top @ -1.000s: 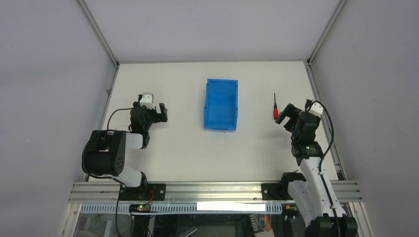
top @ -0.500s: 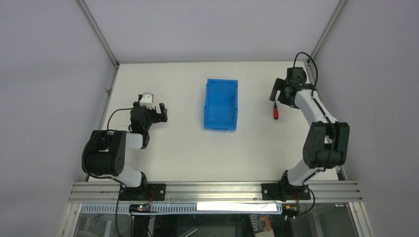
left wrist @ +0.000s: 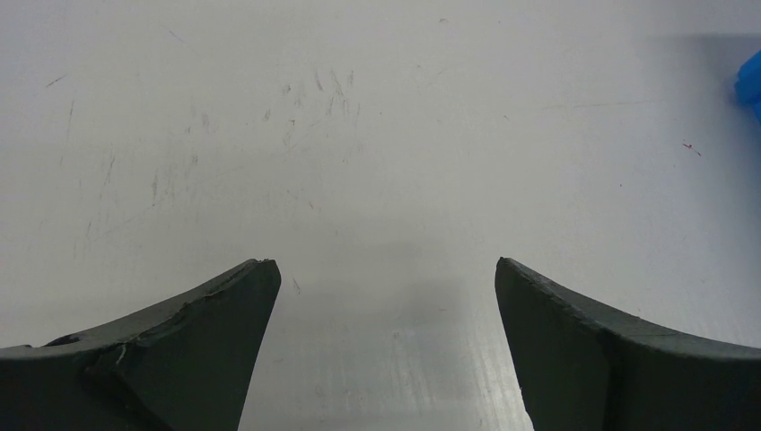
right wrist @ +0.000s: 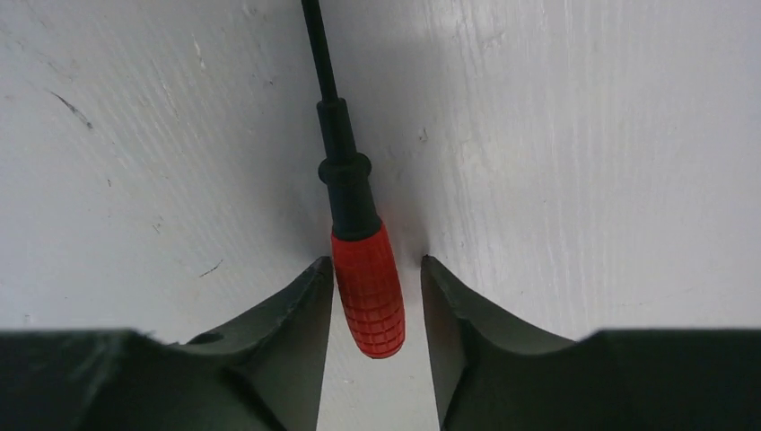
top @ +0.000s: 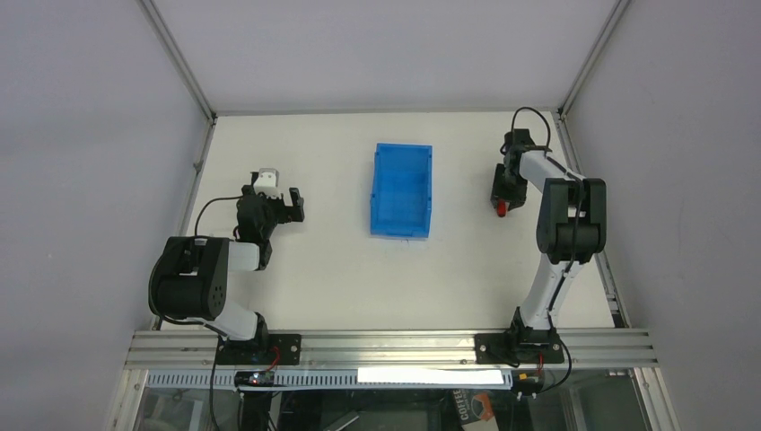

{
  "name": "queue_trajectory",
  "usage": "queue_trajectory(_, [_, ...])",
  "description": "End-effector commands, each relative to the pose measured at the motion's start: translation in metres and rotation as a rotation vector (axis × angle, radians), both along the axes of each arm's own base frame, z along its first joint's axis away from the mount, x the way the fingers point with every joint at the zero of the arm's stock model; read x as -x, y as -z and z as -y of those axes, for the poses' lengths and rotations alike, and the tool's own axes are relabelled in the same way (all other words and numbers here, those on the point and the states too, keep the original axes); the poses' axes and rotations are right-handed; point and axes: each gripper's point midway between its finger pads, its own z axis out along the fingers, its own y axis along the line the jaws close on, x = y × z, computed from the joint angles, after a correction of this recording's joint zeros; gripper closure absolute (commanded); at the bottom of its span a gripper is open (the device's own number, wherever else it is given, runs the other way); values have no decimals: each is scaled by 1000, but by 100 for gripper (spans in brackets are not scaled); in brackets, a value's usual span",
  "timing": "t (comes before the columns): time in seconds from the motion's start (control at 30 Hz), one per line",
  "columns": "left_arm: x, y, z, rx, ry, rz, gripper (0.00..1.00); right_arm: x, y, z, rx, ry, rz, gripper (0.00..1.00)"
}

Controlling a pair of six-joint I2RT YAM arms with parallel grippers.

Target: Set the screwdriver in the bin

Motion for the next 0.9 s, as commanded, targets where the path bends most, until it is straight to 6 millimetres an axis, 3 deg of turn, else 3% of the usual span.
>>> queue_trajectory(0.0, [-4,-13,-1,20,-10,42,1,-10,1,3,-19,-12,26,63])
queue_trajectory(0.1, [-4,-12,-1,20,-10,41,1,-10,0,3,-18,-15,34,85])
queue_trajectory(0.2, [-4,-12,-1,20,-8,41,1,-13,-21,5,-9,-21,74,95])
queue_trajectory(0.33, [-4,-12,-1,20,-9,40,1,-14,-64,9,13,-5,136,96])
queue_trajectory(0.57, [-4,-12,-2,20,-11,41,1,3,-131,6,-6,50,230,97])
queue_trajectory(0.73, [-4,-12,-1,20,-10,42,1,9,-178,-2,-51,67,314,96])
queue_trajectory(0.87, [-4,-12,-1,20,-9,41,1,14,-202,-21,-129,34,350,96])
